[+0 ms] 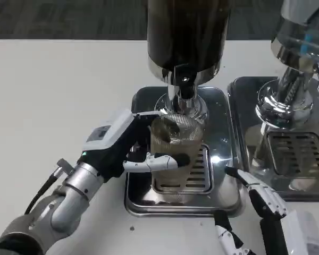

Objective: Grasp the cup under the faucet to collect the drink, then remove the cup.

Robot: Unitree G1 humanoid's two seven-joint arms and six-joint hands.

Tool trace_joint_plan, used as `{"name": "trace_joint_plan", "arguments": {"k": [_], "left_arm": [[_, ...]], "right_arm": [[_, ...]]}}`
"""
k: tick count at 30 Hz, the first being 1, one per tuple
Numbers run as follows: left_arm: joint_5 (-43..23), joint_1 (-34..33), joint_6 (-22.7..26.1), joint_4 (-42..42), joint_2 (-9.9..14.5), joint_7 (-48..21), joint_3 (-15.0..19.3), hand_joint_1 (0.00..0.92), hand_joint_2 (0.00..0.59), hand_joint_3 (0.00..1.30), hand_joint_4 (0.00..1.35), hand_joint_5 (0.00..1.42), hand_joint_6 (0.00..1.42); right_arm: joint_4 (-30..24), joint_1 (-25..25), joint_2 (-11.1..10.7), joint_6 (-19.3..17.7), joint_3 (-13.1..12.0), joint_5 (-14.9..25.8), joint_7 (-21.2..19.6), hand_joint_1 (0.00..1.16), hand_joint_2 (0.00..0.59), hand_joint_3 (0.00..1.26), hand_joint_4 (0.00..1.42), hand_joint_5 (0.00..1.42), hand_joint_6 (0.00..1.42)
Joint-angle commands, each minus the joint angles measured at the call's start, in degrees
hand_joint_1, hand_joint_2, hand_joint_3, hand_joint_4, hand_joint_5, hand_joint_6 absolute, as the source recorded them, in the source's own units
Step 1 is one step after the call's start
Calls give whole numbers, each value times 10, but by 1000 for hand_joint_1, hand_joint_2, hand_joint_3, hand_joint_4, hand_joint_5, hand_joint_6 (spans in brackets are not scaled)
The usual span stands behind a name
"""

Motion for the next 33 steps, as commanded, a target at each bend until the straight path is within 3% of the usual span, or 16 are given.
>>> {"name": "trace_joint_plan", "arguments": {"k": [1,15,25,33], "left_arm": [[-4,-15,-4,-4,3,-12,-1,185,111,481,530,633,604],[1,-6,-3,-22,22,-18,0,113,79,369,351,435,236],[24,-2,9,-77,42,-26,-17,58,56,242,170,261,164],[15,21,0,-133,55,-26,-7,57,54,232,145,228,138]], "right_arm": [[0,1,2,-2,0,6,4,442,422,260,226,235,303],[10,-12,3,-3,1,13,11,450,428,283,234,255,335],[12,-17,1,-5,2,18,21,452,428,294,243,261,356],[11,-10,1,-6,2,20,19,453,428,301,247,262,359]]}}
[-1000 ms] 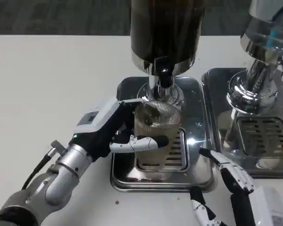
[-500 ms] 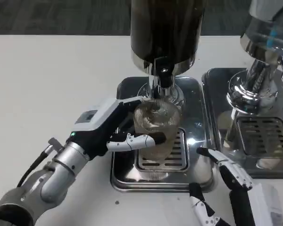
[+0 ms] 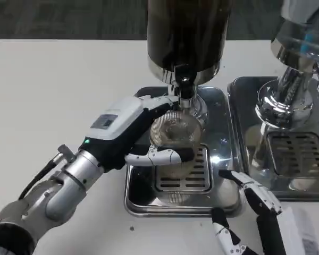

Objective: Grasp the cup under the faucet to collect the drink, then remove the cup.

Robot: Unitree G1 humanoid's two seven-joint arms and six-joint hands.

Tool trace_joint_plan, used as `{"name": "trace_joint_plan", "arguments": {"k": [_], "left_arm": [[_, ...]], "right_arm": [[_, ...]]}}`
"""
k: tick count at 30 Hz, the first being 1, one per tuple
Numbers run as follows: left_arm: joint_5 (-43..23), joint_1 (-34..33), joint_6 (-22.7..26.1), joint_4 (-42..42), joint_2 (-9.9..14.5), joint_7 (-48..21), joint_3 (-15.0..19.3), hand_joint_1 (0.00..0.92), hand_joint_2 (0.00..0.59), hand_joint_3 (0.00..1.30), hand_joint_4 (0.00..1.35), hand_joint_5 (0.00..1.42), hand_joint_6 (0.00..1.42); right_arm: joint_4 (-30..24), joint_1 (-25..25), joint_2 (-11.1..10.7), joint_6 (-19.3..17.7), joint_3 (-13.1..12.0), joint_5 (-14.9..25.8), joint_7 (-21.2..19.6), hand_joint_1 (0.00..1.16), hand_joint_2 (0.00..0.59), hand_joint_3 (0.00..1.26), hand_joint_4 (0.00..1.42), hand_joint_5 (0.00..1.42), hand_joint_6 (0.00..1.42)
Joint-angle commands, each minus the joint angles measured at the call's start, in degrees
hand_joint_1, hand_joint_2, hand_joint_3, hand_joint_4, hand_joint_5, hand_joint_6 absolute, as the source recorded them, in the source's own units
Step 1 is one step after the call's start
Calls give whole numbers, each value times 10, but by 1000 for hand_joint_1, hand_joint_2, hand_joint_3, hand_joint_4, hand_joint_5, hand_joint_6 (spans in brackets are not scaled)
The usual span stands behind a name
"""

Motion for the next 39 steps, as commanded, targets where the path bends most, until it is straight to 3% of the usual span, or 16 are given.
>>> {"name": "trace_joint_plan", "arguments": {"k": [1,14,18,23,27,30,35,39], "left_arm": [[-9,22,-11,-37,19,-3,11,57,55,232,144,228,137],[-82,110,-34,-132,78,-31,88,31,61,240,155,238,141],[-137,144,-48,-157,88,-62,120,0,93,249,208,288,205],[-261,180,-73,-199,101,-139,167,0,123,301,307,386,340],[-399,185,-65,-240,111,-249,189,0,130,366,390,451,411],[-488,177,-42,-265,116,-340,200,0,132,409,445,464,305],[-650,156,81,-330,122,-521,233,0,126,423,445,416,249],[-720,130,190,-358,116,-628,260,0,116,362,354,349,193]], "right_arm": [[0,7,1,-6,1,-1,-2,453,428,302,247,262,359],[7,-3,-1,-10,-1,9,3,453,428,307,247,269,363],[7,-6,-3,-12,-3,13,6,453,428,308,247,271,363],[6,-8,-4,-14,-6,16,5,453,428,308,247,271,363],[5,-11,-3,-16,-7,16,5,453,428,308,243,272,364],[8,-16,-3,-18,-8,17,7,453,428,308,240,272,364],[15,-24,-4,-20,-11,24,10,453,428,308,247,263,347],[21,-28,-5,-23,-13,30,13,453,428,308,247,250,315]]}}
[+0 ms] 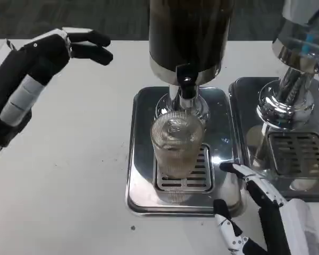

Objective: Grasp the cup under the faucet to collect the drink, then remove the cup.

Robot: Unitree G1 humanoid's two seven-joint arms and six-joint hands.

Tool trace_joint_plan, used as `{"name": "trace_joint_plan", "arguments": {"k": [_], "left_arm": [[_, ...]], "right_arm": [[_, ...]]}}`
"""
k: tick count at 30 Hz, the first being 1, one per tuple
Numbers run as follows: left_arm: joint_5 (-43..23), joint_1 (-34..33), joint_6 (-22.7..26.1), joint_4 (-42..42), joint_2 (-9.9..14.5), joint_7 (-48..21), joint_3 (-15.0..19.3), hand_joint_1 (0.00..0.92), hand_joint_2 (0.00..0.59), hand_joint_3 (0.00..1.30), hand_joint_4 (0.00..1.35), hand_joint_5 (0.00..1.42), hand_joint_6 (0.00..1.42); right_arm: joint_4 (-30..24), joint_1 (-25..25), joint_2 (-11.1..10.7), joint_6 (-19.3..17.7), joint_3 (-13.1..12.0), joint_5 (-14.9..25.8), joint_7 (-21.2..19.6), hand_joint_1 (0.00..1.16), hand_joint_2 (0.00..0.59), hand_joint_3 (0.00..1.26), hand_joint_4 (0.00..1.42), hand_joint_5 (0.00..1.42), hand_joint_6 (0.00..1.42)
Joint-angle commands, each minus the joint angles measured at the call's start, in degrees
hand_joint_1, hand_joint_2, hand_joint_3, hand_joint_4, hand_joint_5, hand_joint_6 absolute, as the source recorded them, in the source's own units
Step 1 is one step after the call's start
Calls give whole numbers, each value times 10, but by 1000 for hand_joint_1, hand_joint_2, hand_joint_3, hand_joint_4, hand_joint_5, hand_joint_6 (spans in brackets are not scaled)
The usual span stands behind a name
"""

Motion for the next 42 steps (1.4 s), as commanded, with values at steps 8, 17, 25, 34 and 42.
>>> {"name": "trace_joint_plan", "arguments": {"k": [8,17,25,34,42], "left_arm": [[-105,-83,269,-42,-16,-224,43,0,123,143,129,197,102],[-76,-130,341,-27,-57,-272,53,0,141,108,78,139,46],[-22,-164,330,18,-92,-276,46,0,157,119,69,124,40],[29,-187,309,79,-125,-289,40,0,159,126,68,124,40],[73,-194,277,113,-138,-296,33,0,160,130,69,124,47]], "right_arm": [[12,-3,2,-11,-9,5,2,453,428,308,247,247,305],[20,-5,8,-13,-12,6,-4,453,428,308,247,236,288],[28,-8,15,-16,-15,7,-9,446,435,308,247,236,287],[36,-13,21,-20,-16,6,-10,439,437,308,247,236,287],[41,-14,22,-24,-17,9,-8,436,437,308,247,236,284]]}}
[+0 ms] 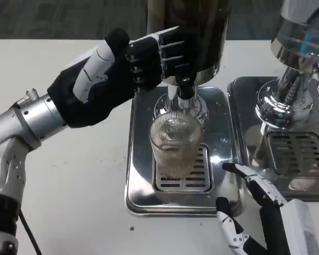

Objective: Grasp the cup under the faucet to collect the drink, then remove the cup.

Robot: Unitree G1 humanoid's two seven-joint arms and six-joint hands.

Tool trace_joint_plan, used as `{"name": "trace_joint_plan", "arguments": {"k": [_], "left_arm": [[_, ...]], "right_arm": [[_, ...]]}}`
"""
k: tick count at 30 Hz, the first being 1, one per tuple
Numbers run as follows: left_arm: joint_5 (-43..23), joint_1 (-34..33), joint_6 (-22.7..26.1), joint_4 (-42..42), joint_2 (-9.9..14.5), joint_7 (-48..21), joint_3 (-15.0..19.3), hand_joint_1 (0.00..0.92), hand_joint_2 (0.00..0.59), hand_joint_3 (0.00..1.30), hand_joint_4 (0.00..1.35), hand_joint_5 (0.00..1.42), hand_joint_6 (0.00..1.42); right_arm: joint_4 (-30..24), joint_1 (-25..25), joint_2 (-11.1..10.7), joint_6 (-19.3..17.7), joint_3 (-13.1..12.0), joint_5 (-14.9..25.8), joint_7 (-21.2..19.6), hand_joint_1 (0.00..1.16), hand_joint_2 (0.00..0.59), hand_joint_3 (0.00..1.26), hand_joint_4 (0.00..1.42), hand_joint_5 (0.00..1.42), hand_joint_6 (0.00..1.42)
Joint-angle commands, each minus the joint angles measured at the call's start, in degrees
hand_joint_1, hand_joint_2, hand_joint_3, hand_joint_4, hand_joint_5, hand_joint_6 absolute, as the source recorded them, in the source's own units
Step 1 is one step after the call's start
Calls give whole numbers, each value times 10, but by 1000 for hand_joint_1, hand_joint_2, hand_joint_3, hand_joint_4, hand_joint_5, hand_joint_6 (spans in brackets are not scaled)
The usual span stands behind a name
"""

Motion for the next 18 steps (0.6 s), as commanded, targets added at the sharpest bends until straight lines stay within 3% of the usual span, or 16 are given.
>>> {"name": "trace_joint_plan", "arguments": {"k": [1,18], "left_arm": [[26,-14,-24,15,-5,-10,-12,0,160,130,69,124,48],[91,-7,-130,48,1,2,-32,0,162,131,56,111,31]], "right_arm": [[5,-1,0,-10,-3,7,-5,436,437,308,247,236,283],[13,-8,-1,-18,-3,16,0,424,429,317,247,236,272]]}}
